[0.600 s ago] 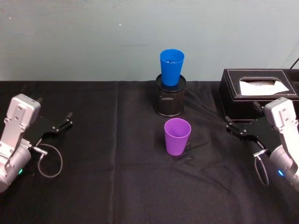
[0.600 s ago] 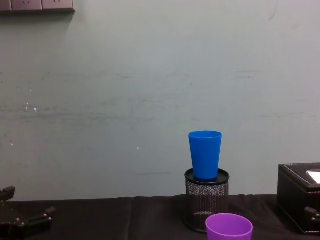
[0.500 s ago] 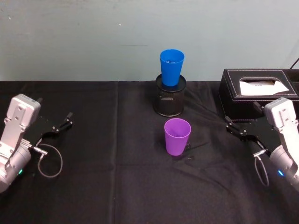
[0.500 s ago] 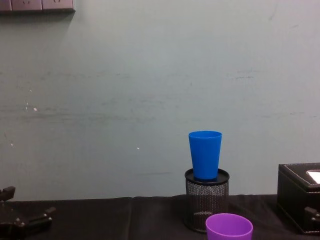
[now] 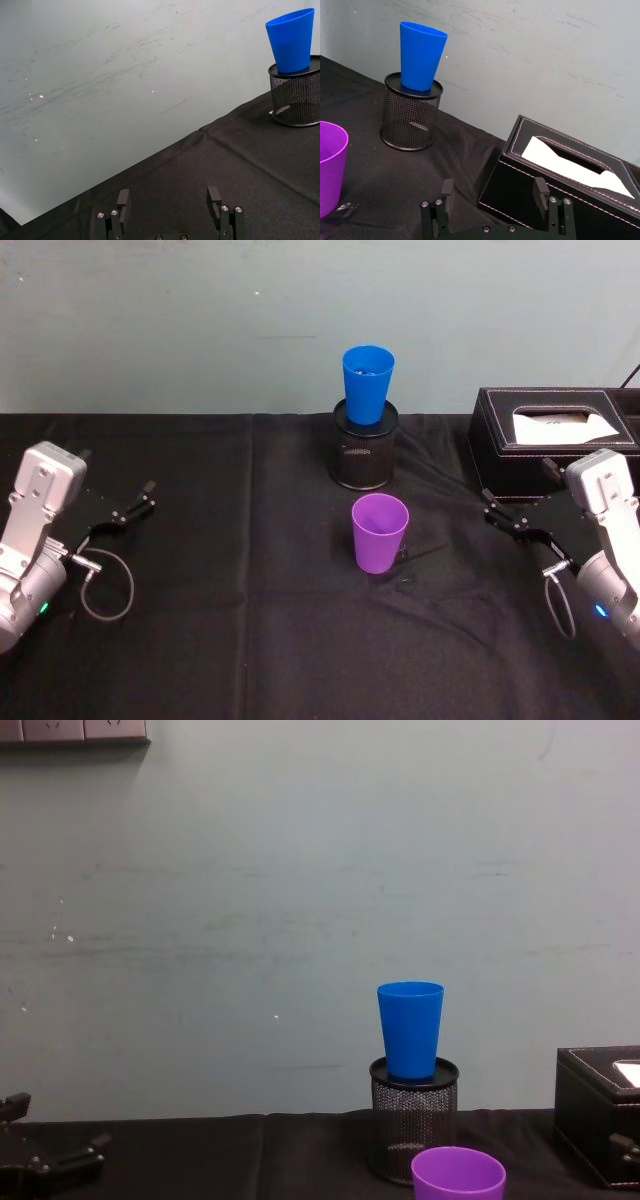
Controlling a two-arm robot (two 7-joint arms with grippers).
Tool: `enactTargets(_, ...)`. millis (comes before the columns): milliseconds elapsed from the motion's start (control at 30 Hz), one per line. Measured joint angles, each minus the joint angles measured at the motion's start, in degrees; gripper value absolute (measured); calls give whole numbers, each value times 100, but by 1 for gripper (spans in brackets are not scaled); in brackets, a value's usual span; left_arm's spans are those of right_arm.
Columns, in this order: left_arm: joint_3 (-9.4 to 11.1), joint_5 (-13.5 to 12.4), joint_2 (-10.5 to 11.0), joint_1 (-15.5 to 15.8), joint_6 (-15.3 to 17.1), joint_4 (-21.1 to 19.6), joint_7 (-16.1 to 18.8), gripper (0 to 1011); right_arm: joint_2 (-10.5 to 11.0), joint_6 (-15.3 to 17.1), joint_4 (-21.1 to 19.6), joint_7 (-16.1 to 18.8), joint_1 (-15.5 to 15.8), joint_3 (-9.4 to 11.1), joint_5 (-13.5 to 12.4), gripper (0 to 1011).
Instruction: Pick up one cup with a gripper and tap it against the other cup.
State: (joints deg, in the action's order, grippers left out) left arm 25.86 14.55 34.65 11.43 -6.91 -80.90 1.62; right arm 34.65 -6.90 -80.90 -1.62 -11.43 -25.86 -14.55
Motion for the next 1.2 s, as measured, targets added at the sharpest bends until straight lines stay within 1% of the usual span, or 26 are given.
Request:
enactTargets(633,0,0,0,0,0,0,0,1000,-1,-1,-31,4,25,8,20,1002)
enactTargets(700,0,0,0,0,0,0,0,1000,4,-6,-112,9,98,7,65,1002)
enactTargets(833,0,0,0,0,0,0,0,1000,57,-54,-407,23,370,9,156,1002)
enactTargets(867,0,0,0,0,0,0,0,1000,75,-74,-546,53,500,-3,176,1002)
enactTargets(1000,0,0,0,0,0,0,0,1000,82,-115,-808,238,728,-81,180,1002)
enactTargets(1033,0,0,0,0,0,0,0,1000,51,-139,-867,347,784,-132,173,1002)
enactTargets(1067,0,0,0,0,0,0,0,1000,51,-139,-867,347,784,-132,173,1002)
enactTargets(1200,0,0,0,0,0,0,0,1000,-121,-187,-909,582,819,-258,159,1002)
